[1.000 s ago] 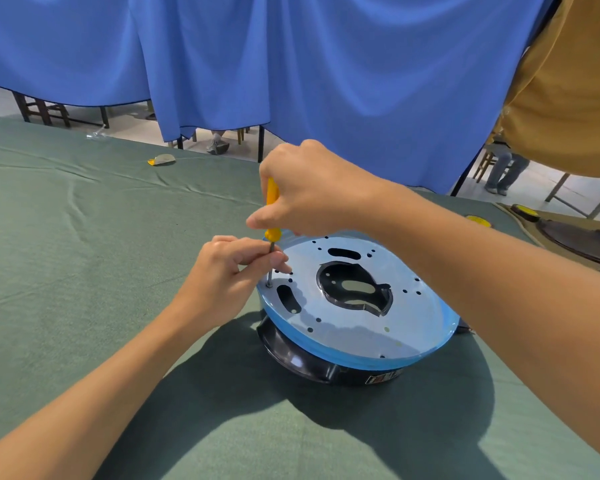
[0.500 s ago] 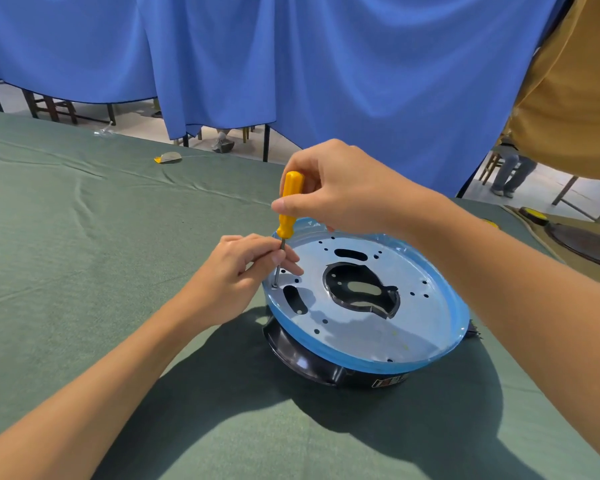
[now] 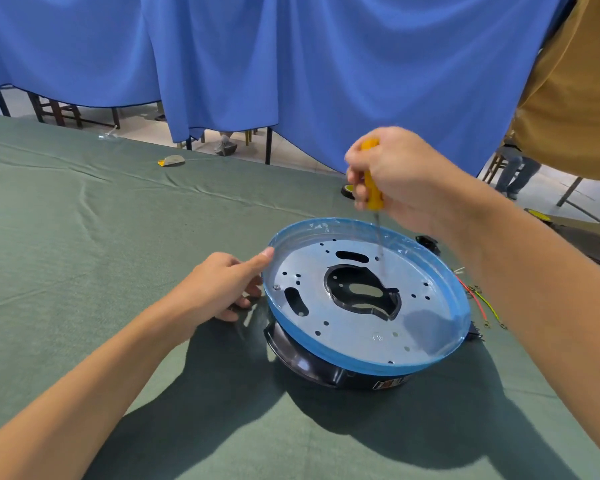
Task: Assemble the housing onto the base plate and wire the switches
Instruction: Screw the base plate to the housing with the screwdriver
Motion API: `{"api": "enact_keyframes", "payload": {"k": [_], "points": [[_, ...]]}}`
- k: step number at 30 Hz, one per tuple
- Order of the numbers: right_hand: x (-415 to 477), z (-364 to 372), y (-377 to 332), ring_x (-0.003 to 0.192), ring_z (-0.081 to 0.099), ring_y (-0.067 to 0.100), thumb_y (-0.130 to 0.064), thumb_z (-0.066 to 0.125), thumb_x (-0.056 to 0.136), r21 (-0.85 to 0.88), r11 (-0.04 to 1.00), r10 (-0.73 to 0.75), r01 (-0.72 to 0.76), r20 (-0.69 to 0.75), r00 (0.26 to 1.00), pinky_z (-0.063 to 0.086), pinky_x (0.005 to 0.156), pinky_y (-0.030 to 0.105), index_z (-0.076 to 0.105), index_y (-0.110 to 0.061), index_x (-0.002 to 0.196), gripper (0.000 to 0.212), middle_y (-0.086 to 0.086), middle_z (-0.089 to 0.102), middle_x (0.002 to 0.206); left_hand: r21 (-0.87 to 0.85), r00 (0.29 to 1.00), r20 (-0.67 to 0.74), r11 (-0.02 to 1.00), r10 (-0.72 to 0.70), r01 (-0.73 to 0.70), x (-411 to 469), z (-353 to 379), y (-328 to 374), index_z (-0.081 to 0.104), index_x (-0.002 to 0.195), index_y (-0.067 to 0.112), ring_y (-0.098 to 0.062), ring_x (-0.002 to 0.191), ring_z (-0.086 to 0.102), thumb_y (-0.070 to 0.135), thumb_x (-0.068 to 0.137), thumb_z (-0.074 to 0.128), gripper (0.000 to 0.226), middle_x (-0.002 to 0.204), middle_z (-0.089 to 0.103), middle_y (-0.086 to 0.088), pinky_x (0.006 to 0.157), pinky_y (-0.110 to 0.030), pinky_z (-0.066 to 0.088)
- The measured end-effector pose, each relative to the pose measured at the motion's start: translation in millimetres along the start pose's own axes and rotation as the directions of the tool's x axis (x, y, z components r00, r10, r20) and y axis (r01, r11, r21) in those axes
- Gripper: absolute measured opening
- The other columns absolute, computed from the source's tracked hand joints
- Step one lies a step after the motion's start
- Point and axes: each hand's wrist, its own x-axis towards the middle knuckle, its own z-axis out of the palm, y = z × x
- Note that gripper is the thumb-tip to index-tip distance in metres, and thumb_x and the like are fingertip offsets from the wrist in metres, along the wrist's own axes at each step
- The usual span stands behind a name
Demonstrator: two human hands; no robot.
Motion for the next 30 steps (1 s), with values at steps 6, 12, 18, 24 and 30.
{"api": "enact_keyframes", "payload": {"k": [6,12,18,24,30], "points": [[-12.2,21.4,31.4,0.028,0.038,0.011,-0.042,0.054,0.093,-0.824,0.559,0.307,0.091,0.308,0.900,0.037,0.040,0.017,0.060,-0.011,0.076,0.036,-0.009,0.065,0.050,0.059,0.999,0.053,0.998,-0.005,0.002,-7.4,5.6,5.8,0.073,0.098,0.015,-0.020,0.092,0.066,0.071,0.086,0.043,0.065,0.099,0.072,0.002,0.068,-0.030,0.050],[-9.9,42.1,59.0,0.032,0.029,0.009,-0.029,0.064,0.090,-0.609,0.755,0.474,-0.243,0.251,0.844,0.027,0.038,0.020,0.049,-0.016,0.086,0.020,-0.002,0.038,0.047,0.000,0.999,0.030,1.000,0.025,-0.025,-10.4,8.5,6.6,0.075,0.093,0.013,-0.016,0.085,0.064,0.063,0.091,0.045,0.058,0.099,0.073,-0.002,0.063,-0.027,0.050],[-11.3,36.0,65.0,0.038,0.029,0.010,-0.015,0.070,0.087,-0.489,0.794,0.532,-0.362,0.270,0.802,0.027,0.040,0.022,0.053,-0.009,0.092,0.018,0.003,0.036,0.059,-0.218,0.989,0.149,0.975,-0.019,0.052,-14.1,4.4,8.4,0.076,0.095,0.010,-0.019,0.083,0.062,0.059,0.090,0.054,0.054,0.101,0.072,-0.009,0.068,-0.031,0.055],[-11.8,33.6,61.2,0.036,0.029,0.010,-0.013,0.069,0.088,-0.475,0.808,0.515,-0.348,0.284,0.809,0.028,0.039,0.021,0.048,-0.011,0.076,0.025,0.003,0.036,0.058,-0.363,0.962,0.256,0.912,-0.099,0.191,-12.3,-6.0,6.8,0.069,0.102,0.004,-0.024,0.068,0.067,0.059,0.081,0.064,0.059,0.079,0.070,-0.013,0.073,-0.039,0.062],[-14.3,30.7,61.1,0.040,0.029,0.013,-0.012,0.070,0.088,-0.453,0.821,0.506,-0.347,0.297,0.810,0.029,0.039,0.020,0.046,-0.012,0.071,0.029,0.003,0.036,0.058,-0.420,0.923,0.362,0.862,-0.129,0.285,-9.5,-14.7,2.9,0.065,0.111,0.006,-0.036,0.079,0.071,0.059,0.065,0.074,0.070,0.095,0.071,-0.027,0.067,-0.039,0.060]]}}
